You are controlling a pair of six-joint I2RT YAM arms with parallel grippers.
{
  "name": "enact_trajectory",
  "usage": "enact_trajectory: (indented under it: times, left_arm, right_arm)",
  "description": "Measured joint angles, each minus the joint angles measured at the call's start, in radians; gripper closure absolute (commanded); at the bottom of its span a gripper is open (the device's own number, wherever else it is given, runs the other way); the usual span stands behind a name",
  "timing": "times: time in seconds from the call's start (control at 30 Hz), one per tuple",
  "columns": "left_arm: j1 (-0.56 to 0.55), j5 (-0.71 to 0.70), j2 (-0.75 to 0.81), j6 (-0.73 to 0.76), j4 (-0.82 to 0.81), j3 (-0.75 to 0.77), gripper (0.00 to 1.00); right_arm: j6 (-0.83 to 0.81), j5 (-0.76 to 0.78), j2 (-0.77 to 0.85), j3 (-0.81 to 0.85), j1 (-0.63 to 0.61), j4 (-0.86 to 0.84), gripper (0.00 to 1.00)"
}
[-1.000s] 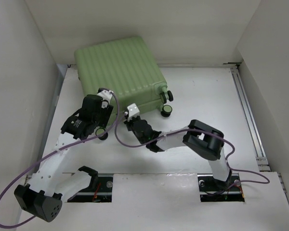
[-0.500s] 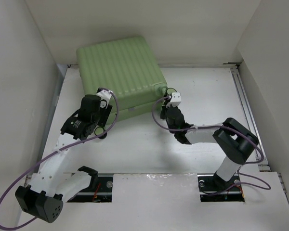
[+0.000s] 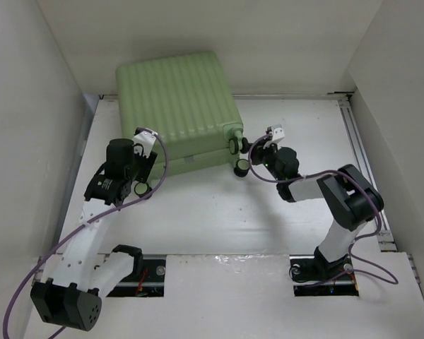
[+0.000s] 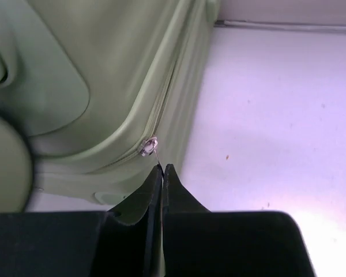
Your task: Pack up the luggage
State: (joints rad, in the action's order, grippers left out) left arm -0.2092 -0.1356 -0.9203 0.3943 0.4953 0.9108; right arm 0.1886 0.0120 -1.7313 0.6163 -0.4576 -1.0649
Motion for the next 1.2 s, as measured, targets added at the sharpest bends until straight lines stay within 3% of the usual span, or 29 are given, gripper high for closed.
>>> enact_trajectory:
  times: [0.13, 0.3, 0.63, 0.83, 1.0, 1.1, 1.2]
  left_arm:
    - [0.026, 0.016, 0.0, 0.042, -0.017, -0.006, 1.0]
    - [0.028, 0.016, 0.0, 0.071, -0.026, -0.013, 1.0]
    - [0.128, 0.075, -0.018, 0.132, -0.059, -0.02, 1.0]
    - [0.286, 0.047, -0.093, 0.229, -0.011, -0.043, 1.0]
    - [0.476, 0.025, -0.197, 0.299, 0.049, 0.004, 1.0]
    - [0.502, 0.04, -0.271, 0.313, 0.086, 0.093, 1.0]
    - [0.434, 0.051, -0.262, 0.323, 0.117, 0.166, 1.0]
  right_arm:
    - [-0.021, -0.107, -0.031, 0.058, 0.05, 0.025, 1.0]
    - [-0.049, -0.152, -0.034, 0.168, 0.071, 0.194, 1.0]
    - [-0.137, -0.338, -0.267, 0.61, 0.142, 0.494, 1.0]
    - [-0.188, -0.405, -0.44, 0.854, 0.154, 0.534, 1.0]
    - [-0.207, -0.397, -0.512, 0.959, 0.151, 0.542, 1.0]
    - [-0.236, -0.385, -0.514, 0.964, 0.129, 0.546, 1.0]
    - [-0.273, -0.349, -0.513, 0.955, 0.099, 0.537, 1.0]
